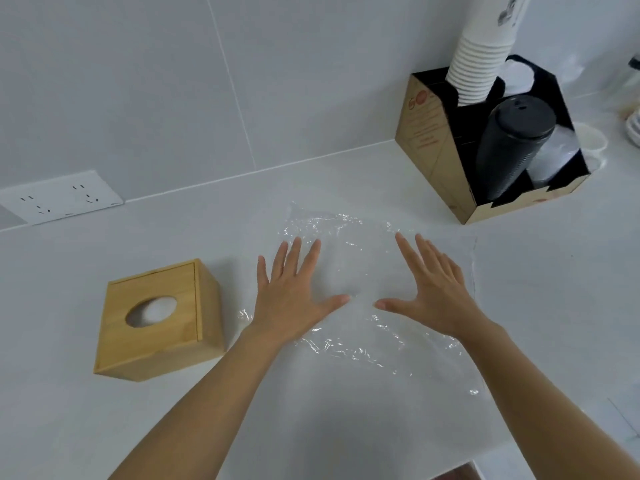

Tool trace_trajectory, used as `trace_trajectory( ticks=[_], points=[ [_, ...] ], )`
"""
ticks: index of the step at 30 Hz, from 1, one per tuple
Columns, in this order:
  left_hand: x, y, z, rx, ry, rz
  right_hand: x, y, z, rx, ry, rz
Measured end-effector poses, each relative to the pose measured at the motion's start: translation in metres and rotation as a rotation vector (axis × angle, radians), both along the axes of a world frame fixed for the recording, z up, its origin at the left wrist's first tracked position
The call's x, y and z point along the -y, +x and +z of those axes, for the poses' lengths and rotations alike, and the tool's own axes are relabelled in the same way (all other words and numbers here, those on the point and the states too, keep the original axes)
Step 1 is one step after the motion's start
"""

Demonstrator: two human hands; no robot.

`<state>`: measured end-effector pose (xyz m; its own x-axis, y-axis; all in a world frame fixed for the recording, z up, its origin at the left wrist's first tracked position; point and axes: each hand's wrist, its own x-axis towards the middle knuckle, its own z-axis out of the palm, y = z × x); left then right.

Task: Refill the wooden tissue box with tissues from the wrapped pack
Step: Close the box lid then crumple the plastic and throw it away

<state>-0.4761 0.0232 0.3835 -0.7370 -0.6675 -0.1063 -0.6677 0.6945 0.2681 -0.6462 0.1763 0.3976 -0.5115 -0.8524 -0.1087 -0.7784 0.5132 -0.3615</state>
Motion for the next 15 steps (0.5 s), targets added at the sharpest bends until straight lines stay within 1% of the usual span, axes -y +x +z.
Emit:
trace_trajectory(
  ticks=[4, 6, 9, 12, 15],
  points=[
    [-0.001, -0.013, -0.025, 0.078, 0.094, 0.184, -0.001, -0.017, -0.014, 0.012, 0.053, -0.026],
    [-0.003, -0.018, -0.033, 0.088, 0.130, 0.251, -0.001, -0.022, -0.023, 0.030, 0.091, -0.037],
    [-0.005, -0.022, -0.036, 0.018, 0.064, 0.308, 0.000, -0.025, -0.036, 0.091, 0.122, -0.068],
    [-0.004, -0.023, -0.037, -0.059, -0.038, 0.253, 0.001, -0.023, -0.044, 0.120, 0.127, -0.059],
    [-0.006, -0.026, -0.043, -0.236, -0.035, 0.238, 0.005, -0.017, -0.048, 0.140, 0.096, -0.032]
  ],
)
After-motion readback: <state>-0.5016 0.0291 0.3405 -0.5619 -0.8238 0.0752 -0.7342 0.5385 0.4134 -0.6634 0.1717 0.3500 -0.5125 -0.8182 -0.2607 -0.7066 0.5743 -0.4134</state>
